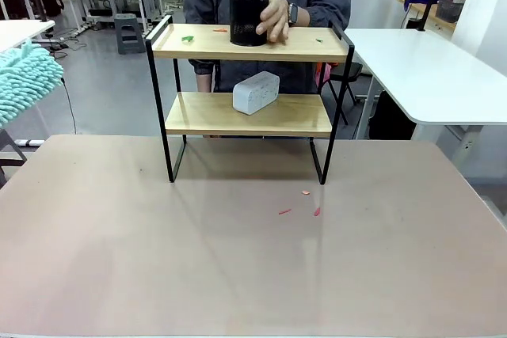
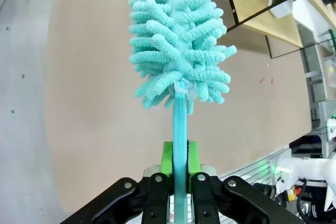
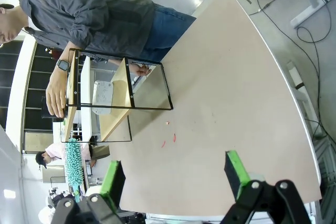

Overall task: Clean the shelf.
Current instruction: Clean the remaining tier of the Shelf with the Duster once objects are removed.

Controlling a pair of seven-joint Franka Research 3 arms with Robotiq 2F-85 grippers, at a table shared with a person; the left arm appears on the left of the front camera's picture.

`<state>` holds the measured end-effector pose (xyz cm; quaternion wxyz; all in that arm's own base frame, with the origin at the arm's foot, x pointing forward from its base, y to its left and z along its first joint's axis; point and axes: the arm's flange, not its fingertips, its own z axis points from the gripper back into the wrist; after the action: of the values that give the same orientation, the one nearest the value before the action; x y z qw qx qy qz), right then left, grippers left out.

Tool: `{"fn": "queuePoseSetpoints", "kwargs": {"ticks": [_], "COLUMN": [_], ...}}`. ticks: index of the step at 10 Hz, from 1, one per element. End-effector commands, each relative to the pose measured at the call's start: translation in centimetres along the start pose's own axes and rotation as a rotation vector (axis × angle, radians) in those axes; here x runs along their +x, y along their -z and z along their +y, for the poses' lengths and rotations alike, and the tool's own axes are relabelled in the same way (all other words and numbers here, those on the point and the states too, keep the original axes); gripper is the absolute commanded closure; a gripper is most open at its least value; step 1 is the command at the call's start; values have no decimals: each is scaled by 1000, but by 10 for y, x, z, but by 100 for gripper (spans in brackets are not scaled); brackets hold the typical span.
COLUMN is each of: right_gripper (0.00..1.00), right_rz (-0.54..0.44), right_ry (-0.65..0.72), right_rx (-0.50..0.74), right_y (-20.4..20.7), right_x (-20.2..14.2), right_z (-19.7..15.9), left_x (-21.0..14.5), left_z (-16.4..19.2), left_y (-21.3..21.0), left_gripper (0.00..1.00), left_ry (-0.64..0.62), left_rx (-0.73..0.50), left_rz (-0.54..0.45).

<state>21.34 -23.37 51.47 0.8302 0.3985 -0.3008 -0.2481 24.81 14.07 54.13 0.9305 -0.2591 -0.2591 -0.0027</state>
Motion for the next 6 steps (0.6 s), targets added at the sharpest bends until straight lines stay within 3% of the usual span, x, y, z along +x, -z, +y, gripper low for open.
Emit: {"fn": "queuePoseSetpoints", "kwargs": {"ticks": [1, 2, 5, 6], "right_gripper": [0, 0, 0, 0], "right_rz": [-11, -11, -11, -11], "right_ry": [-20, -20, -20, -20], "right_rx": [23, 23, 23, 23], "right_y": [1, 1, 1, 1], "right_x": [-1, -1, -1, -1], "right_z": [1, 1, 1, 1], "left_x": [5, 0, 2, 9], "left_z": [-18, 0, -6, -17], "left_y": [-2, 0, 2, -3], "left_gripper": [88, 88, 88, 88], "left_ry": [18, 0, 8, 40], "left_rx": [32, 0, 12, -79], "left_rz": [6, 0, 9, 39]}}
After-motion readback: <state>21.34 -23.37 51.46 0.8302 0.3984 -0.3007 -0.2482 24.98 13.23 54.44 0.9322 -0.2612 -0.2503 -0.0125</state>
